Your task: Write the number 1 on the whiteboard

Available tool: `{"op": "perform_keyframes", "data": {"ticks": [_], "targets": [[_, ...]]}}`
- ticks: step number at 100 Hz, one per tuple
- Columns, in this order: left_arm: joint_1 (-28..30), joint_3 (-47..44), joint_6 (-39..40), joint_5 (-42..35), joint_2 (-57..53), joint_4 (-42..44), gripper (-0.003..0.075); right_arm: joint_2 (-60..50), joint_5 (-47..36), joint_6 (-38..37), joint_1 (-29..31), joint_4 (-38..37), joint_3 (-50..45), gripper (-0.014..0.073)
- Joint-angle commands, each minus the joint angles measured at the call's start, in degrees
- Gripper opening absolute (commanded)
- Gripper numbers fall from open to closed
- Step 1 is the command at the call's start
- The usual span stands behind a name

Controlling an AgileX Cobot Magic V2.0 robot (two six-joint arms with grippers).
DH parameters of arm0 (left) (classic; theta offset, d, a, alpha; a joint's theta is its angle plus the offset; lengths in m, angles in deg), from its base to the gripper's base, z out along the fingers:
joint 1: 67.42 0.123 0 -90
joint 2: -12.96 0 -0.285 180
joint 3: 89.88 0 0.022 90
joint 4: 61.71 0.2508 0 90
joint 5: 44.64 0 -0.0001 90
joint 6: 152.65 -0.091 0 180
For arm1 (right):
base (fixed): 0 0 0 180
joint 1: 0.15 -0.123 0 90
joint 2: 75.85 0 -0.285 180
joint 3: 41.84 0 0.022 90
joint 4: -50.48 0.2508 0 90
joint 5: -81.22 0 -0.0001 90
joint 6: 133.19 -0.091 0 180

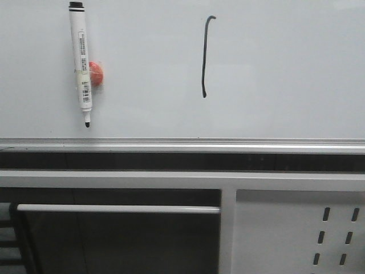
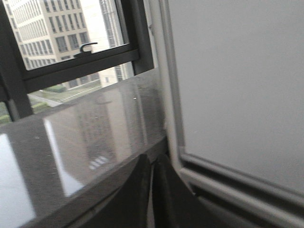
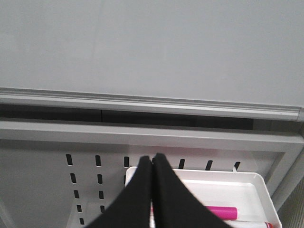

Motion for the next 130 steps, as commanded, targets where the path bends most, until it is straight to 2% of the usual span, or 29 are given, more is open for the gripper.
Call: {"op": "perform_keyframes", "data": {"ticks": [1, 6, 10, 14, 27, 45, 51, 57, 68, 72, 77, 82, 92, 107, 130], "targets": [[0.1, 0.6, 12.9, 6.9, -1.5, 2.3, -0.0018, -1.1, -1.2, 0.5, 0.3, 0.3, -1.6, -0.0079], [0.1, 0.2, 21.6, 9.9, -1.5, 2.5, -0.0018, -1.1, -1.2, 0.5, 0.3, 0.3, -1.6, -0.0079], [0.1, 0.1, 24.2, 12.6, -1.5, 1.1, -0.0018, -1.1, -1.2, 0.5, 0.3, 0.3, -1.6, -0.0079], [0.1, 0.1, 24.1, 16.5, -1.5, -1.0, -0.0018, -1.1, -1.2, 0.5, 0.3, 0.3, -1.6, -0.0079], [0.1, -1.2, 22.9, 31.1, -1.5, 0.7, -0.0018, -1.1, -1.2, 0.5, 0.3, 0.3, -1.6, -0.0079], [0.1, -3.2, 22.2, 39.5, -1.5, 0.3, -0.0018, -1.1, -1.2, 0.5, 0.3, 0.3, -1.6, -0.0079], [0.1, -3.9, 25.8, 42.5, -1.5, 3.0, -0.0018, -1.1, -1.2, 0.5, 0.3, 0.3, -1.6, -0.0079], [0.1, -4.8, 37.3, 45.3, -1.5, 14.5, -0.0018, -1.1, -1.2, 0.5, 0.3, 0.3, -1.6, -0.0079], [0.1, -6.5, 73.2, 50.2, -1.5, 48.6, -0.0018, -1.1, -1.2, 0.5, 0.3, 0.3, -1.6, -0.0079], [0.1, -6.7, 85.4, 51.9, -1.5, 58.0, -0.0018, -1.1, -1.2, 0.5, 0.3, 0.3, -1.6, -0.0079], [0.1, -6.8, 96.3, 54.5, -1.5, 70.7, -0.0018, -1.1, -1.2, 0.5, 0.3, 0.3, -1.6, -0.0079], [0.1, -6.8, 105.2, 58.4, -1.5, 79.7, -0.0018, -1.1, -1.2, 0.5, 0.3, 0.3, -1.6, -0.0079], [0.8, -7.7, 117.9, 65.0, -1.5, 93.0, -0.0018, -1.1, -1.2, 0.5, 0.3, 0.3, -1.6, -0.0079], [4.6, -11.5, 133.7, 66.7, -1.5, 103.1, -0.0018, -1.1, -1.2, 0.5, 0.3, 0.3, -1.6, -0.0079], [8.6, -19.7, 135.7, 62.9, -1.5, 104.9, -0.0018, -1.1, -1.2, 0.5, 0.3, 0.3, -1.6, -0.0079]]}}
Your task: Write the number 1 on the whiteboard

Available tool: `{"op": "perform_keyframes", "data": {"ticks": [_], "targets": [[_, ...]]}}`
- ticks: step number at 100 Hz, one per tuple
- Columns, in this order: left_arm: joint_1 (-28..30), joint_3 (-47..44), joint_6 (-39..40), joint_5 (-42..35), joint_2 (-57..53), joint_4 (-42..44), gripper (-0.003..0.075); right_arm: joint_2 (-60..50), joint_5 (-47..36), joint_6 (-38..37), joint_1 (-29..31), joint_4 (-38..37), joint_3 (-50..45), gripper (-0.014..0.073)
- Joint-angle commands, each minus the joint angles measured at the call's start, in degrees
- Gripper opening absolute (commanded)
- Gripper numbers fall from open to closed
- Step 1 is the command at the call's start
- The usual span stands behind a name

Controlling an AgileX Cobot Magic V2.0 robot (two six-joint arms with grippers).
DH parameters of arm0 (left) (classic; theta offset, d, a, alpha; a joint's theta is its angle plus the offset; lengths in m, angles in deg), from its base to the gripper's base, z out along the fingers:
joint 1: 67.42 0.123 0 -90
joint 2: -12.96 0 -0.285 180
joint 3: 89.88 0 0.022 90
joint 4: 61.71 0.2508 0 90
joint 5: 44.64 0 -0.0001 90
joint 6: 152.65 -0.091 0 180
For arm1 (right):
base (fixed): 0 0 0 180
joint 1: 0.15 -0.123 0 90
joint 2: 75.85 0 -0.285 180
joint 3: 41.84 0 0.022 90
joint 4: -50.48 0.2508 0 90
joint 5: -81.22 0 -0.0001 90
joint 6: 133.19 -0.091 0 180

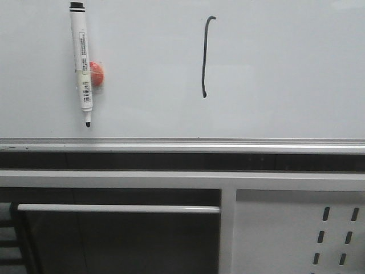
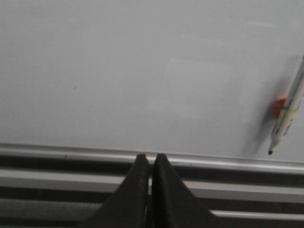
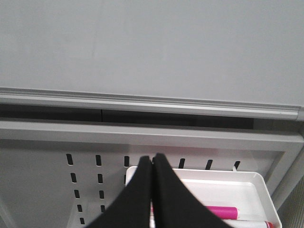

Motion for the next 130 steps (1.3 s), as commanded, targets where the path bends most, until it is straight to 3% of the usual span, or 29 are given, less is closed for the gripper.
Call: {"op": "perform_keyframes", "data": {"ticks": [1, 12, 40, 77, 98, 111, 130], "targets": [[0.9, -1.5, 1.6, -6.7, -1.5, 0.5, -0.0018, -1.1, -1.2, 0.4, 0.3, 0.2, -1.6, -0.0079], [0.9, -4.2, 2.6, -7.8, -1.5, 0.5, -0.0018, -1.1, -1.2, 0.4, 0.3, 0.2, -1.6, -0.0079], [0.9, -4.2, 3.8, 3.8, -1.5, 3.8, -0.0018, -1.1, -1.2, 0.4, 0.3, 0.2, -1.6, -0.0079], [0.9, -4.2, 3.6, 3.5, -1.5, 6.5, -0.0018, -1.1, -1.2, 0.4, 0.3, 0.2, -1.6, -0.0079], [0.9, -4.2, -1.6, 3.4, -1.5, 4.6, -0.0018, -1.1, -1.2, 0.4, 0.3, 0.2, -1.6, -0.0079], [0.9, -4.2, -11.2, 3.3, -1.5, -3.3, -0.0018, -1.1, -1.2, 0.4, 0.3, 0.2, -1.6, -0.0079], [0.9, -4.2, -11.6, 3.3, -1.5, -3.3, -0.0018, -1.1, -1.2, 0.4, 0.3, 0.2, -1.6, -0.0079]]}}
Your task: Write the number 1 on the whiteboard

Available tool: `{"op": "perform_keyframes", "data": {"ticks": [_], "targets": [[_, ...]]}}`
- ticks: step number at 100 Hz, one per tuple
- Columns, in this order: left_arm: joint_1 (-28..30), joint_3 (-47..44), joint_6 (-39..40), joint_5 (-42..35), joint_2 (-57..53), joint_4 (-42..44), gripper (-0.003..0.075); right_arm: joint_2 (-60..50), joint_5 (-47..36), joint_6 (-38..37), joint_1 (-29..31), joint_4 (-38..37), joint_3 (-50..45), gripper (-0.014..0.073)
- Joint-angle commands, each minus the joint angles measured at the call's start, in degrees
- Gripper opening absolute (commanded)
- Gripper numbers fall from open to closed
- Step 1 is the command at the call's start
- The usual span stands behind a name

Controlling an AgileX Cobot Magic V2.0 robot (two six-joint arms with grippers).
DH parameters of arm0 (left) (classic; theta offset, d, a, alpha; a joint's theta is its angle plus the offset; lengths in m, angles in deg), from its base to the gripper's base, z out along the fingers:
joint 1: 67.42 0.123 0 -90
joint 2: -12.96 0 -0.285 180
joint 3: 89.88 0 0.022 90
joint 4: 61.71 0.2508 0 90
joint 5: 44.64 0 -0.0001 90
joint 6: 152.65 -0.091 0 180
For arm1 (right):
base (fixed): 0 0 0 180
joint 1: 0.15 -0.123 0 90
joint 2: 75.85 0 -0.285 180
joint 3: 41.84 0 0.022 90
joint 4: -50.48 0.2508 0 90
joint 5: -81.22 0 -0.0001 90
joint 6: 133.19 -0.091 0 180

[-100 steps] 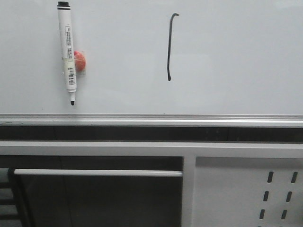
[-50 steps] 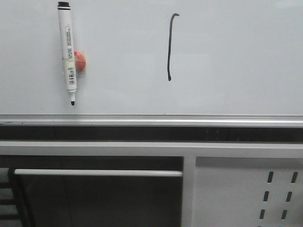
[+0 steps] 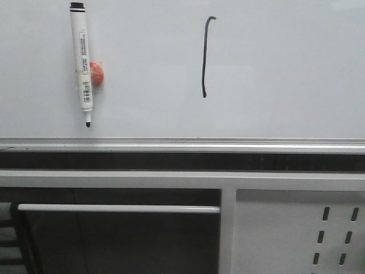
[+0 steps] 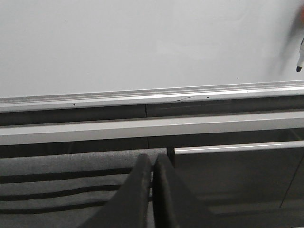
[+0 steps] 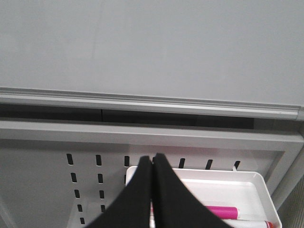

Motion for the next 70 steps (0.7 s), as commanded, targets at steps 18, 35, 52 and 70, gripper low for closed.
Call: {"op": "perform_keyframes", "data": {"ticks": [18, 35, 52, 70], "targets": [[0.2, -1.2, -0.6, -3.3, -1.5, -1.6, -0.0018, -1.1, -1.2, 0.4, 0.3, 0.2, -1.6, -0.0079], [0.2, -1.2, -0.6, -3.3, -1.5, -1.6, -0.0018, -1.1, -1.2, 0.4, 0.3, 0.2, -1.6, -0.0079], [0.2, -1.2, -0.6, -3.3, -1.5, -1.6, -0.0018, -1.1, -1.2, 0.4, 0.3, 0.2, -1.6, -0.0079], [0.2, -1.2, -0.6, -3.3, -1.5, -1.6, -0.0018, -1.1, -1.2, 0.4, 0.3, 0.2, -1.6, -0.0079]]}}
